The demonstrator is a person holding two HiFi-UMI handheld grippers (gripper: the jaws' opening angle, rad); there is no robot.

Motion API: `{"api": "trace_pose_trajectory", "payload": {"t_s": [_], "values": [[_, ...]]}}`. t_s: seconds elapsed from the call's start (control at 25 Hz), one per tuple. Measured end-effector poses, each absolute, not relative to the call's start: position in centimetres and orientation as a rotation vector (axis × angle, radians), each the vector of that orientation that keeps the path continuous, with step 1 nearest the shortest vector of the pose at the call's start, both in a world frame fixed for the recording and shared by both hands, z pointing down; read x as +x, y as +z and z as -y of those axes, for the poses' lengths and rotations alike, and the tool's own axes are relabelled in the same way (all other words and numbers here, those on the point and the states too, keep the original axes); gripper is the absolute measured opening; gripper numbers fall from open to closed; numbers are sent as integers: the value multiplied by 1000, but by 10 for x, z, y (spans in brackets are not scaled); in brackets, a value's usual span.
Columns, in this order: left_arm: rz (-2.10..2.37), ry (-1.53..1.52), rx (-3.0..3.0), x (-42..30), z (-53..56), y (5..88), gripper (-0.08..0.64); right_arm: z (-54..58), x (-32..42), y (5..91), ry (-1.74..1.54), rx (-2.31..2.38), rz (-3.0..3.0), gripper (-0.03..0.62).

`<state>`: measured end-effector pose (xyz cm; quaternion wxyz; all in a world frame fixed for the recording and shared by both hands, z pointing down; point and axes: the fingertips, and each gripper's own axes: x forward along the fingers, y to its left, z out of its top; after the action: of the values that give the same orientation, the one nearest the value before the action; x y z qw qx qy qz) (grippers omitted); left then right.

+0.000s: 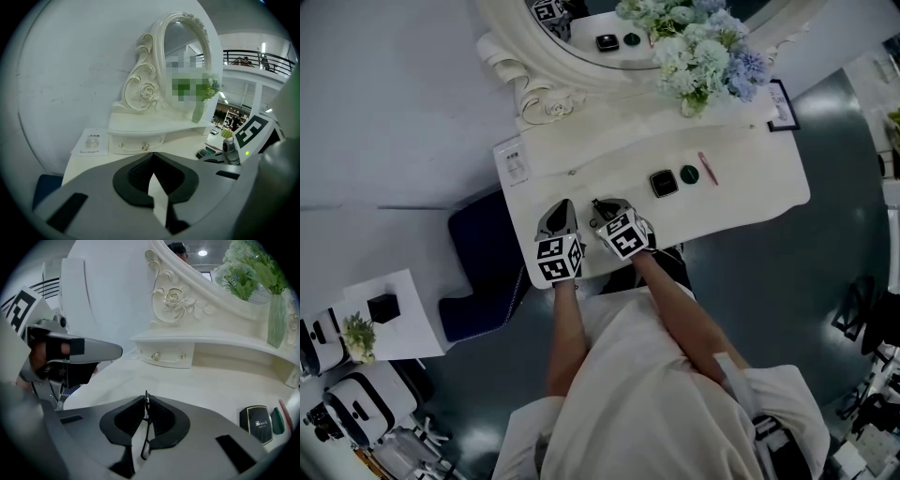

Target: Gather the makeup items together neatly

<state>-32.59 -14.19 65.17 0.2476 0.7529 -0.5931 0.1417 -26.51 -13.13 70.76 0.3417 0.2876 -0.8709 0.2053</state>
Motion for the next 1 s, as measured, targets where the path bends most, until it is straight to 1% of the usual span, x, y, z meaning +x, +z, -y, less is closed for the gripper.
{"api": "trace_pose_trajectory", "payload": {"t_s": [0.08, 0.32, 0.56, 0.76, 1.0], "values": [[1613, 386, 2050, -326, 141, 654, 14, 131, -265, 707, 536, 744, 2265, 51], [1586, 377, 2064, -318, 143, 656, 14, 137, -255, 695, 542, 791, 2280, 49], [1558, 368, 2100, -304, 150, 652, 14, 151, -225, 685, 575, 900, 2264, 49], [1552, 348, 2105, -299, 150, 648, 14, 161, -194, 698, 556, 935, 2219, 49], [1570, 338, 2080, -307, 141, 651, 14, 167, -178, 708, 571, 977, 2175, 49]]}}
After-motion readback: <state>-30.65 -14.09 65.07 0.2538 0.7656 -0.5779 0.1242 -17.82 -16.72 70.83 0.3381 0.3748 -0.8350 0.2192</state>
